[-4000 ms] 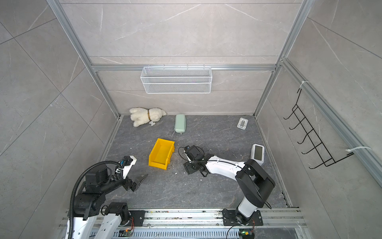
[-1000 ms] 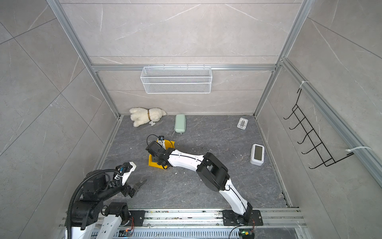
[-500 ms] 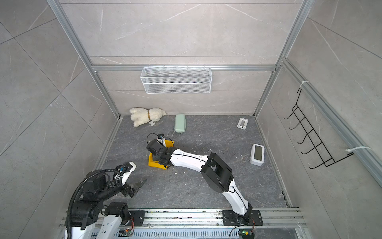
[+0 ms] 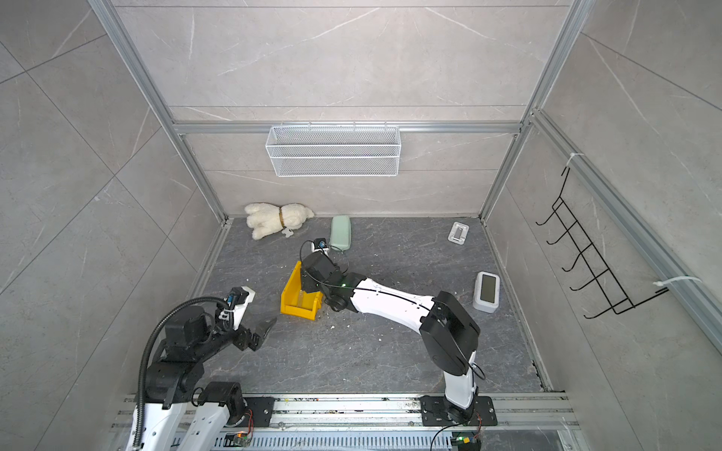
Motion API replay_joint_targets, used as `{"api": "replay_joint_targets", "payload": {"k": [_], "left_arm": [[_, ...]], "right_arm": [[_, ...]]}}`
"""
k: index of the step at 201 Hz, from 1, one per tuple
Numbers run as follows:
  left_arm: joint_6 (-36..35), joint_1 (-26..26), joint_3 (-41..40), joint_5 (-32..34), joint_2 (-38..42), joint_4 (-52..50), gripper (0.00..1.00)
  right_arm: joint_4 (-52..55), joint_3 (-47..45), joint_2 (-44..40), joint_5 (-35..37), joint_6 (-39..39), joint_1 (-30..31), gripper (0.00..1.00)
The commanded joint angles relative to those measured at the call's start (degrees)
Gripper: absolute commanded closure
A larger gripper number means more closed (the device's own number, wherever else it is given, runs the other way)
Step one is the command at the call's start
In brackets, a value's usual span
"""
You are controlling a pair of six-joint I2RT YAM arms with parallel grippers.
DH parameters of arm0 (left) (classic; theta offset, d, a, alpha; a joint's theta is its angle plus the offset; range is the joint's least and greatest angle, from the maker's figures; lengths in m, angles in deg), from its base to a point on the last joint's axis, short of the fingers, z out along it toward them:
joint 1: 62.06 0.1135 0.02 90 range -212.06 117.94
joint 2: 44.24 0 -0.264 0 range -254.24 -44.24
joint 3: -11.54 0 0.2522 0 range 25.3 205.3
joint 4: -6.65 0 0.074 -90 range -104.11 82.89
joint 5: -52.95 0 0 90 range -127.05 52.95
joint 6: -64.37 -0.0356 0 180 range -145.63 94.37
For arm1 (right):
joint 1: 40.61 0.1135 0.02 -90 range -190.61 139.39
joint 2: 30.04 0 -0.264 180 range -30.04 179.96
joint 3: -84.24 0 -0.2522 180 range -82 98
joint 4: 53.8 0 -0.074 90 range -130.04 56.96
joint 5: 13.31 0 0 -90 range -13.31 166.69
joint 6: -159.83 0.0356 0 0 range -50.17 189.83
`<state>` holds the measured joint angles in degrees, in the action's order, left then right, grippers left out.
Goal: Put the screwdriver in the bin
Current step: Place the screwdriver into the bin, then reset both arms
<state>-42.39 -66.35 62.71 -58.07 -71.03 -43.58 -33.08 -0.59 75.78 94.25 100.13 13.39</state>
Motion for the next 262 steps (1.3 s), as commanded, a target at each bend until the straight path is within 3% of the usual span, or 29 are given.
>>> {"api": "replay_joint_targets", "payload": {"k": [1,34,59,98,131,167,198,221,237,262], "left_arm": [[6.5,0.0,-0.6,8.9,-4.4,10.9,0.0],[12.8,0.6,-1.0,15.3,-9.5,20.8,0.0],[15.7,0.7,-5.6,24.6,-11.9,31.0,0.0],[16.2,0.7,-12.0,29.2,-17.2,41.9,0.0],[12.0,1.5,-19.9,34.8,-22.1,54.5,0.0],[10.8,2.7,-26.6,33.3,-35.2,75.8,0.0],[11.7,4.9,-24.2,29.4,-40.7,78.9,0.0],[12.6,6.0,-21.9,28.0,-42.7,76.7,0.01],[13.6,6.5,-21.4,27.8,-43.6,77.0,0.01],[14.6,6.6,-20.0,25.9,-45.4,76.7,0.0]], "right_arm": [[-5.7,-5.2,-5.7,-0.9,-5.9,-2.2,0.18],[-10.8,-14.3,-13.5,-1.4,-13.0,-5.9,0.08],[-12.2,-19.6,-18.9,1.1,-18.3,-8.0,0.04],[-20.6,-29.2,-25.1,4.9,-29.6,-11.0,0.01],[-32.4,-40.4,-30.3,6.7,-36.5,-15.3,0.01],[-48.8,-52.6,-29.1,8.1,-41.3,-21.8,0.01],[-72.4,-60.6,-21.7,14.8,-43.7,-24.6,0.01],[-85.6,-65.7,-19.5,14.7,-43.9,-26.3,0.07],[-83.6,-67.1,-23.3,15.0,-44.7,-26.4,0.07],[-60.7,-65.3,-33.9,12.9,-42.8,-28.0,0.01]]}}
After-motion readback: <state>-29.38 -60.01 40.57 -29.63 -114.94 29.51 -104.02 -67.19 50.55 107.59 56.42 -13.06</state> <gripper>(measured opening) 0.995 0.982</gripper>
